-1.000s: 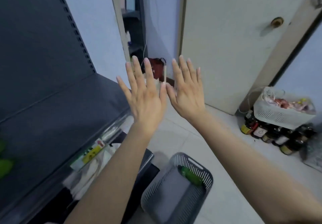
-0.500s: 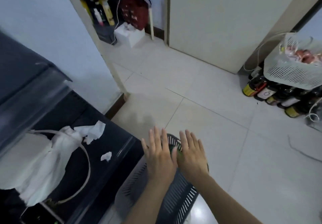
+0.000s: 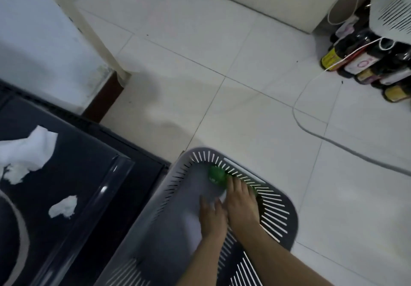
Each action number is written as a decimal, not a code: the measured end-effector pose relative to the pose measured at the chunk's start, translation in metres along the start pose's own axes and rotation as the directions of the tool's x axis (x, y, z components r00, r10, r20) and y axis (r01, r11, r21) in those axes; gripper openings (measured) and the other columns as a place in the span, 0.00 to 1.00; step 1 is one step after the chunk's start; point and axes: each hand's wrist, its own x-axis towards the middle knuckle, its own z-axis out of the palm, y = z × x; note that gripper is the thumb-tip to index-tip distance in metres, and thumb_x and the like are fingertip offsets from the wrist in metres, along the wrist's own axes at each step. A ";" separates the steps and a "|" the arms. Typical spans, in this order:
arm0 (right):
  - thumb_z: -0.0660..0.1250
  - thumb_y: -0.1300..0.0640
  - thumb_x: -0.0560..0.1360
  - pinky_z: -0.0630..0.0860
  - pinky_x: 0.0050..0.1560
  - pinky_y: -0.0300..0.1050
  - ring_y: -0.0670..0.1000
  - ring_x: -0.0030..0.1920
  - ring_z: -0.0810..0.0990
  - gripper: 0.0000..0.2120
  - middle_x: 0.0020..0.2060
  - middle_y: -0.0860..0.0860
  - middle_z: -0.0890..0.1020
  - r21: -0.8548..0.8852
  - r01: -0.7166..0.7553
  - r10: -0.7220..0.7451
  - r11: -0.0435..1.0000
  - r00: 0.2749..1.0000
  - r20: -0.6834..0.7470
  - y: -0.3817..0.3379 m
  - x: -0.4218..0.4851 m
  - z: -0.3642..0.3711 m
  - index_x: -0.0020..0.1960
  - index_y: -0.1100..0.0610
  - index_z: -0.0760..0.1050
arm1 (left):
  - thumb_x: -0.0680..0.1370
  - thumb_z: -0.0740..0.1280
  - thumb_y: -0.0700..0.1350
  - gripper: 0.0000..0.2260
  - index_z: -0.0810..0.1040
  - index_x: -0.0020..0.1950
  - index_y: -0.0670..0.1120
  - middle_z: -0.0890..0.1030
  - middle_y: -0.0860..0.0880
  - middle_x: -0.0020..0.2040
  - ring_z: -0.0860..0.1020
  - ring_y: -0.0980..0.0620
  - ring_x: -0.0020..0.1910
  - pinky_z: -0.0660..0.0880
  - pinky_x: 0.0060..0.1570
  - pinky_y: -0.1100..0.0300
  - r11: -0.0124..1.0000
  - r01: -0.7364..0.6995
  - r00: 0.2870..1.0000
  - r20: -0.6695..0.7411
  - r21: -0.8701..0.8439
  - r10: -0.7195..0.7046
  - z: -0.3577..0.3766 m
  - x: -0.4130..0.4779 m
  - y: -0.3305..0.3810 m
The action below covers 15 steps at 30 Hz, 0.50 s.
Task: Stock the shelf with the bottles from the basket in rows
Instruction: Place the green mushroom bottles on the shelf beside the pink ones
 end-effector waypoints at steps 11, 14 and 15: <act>0.64 0.58 0.75 0.74 0.54 0.45 0.57 0.55 0.78 0.22 0.55 0.57 0.79 0.321 -0.326 0.225 0.889 0.923 0.312 0.002 0.008 0.011 0.67 0.60 0.67 | 0.81 0.49 0.58 0.24 0.74 0.61 0.44 0.79 0.43 0.56 0.77 0.42 0.58 0.73 0.61 0.46 0.805 0.261 0.963 0.204 -0.533 -0.177 0.014 0.025 -0.015; 0.71 0.57 0.72 0.75 0.54 0.45 0.55 0.54 0.79 0.21 0.51 0.55 0.80 0.639 -0.567 0.175 0.521 0.803 0.570 0.006 -0.002 -0.007 0.62 0.58 0.71 | 0.79 0.55 0.60 0.16 0.70 0.61 0.53 0.77 0.48 0.57 0.76 0.47 0.58 0.72 0.63 0.49 0.782 0.286 0.952 0.258 -0.554 -0.165 -0.006 0.011 -0.019; 0.72 0.58 0.71 0.77 0.53 0.45 0.54 0.53 0.79 0.19 0.49 0.53 0.80 0.671 -0.621 0.154 0.404 0.770 0.620 0.006 -0.007 -0.012 0.60 0.58 0.73 | 0.77 0.58 0.60 0.17 0.70 0.62 0.53 0.77 0.49 0.57 0.76 0.47 0.58 0.71 0.63 0.48 0.772 0.296 0.948 0.272 -0.562 -0.166 -0.013 0.007 -0.022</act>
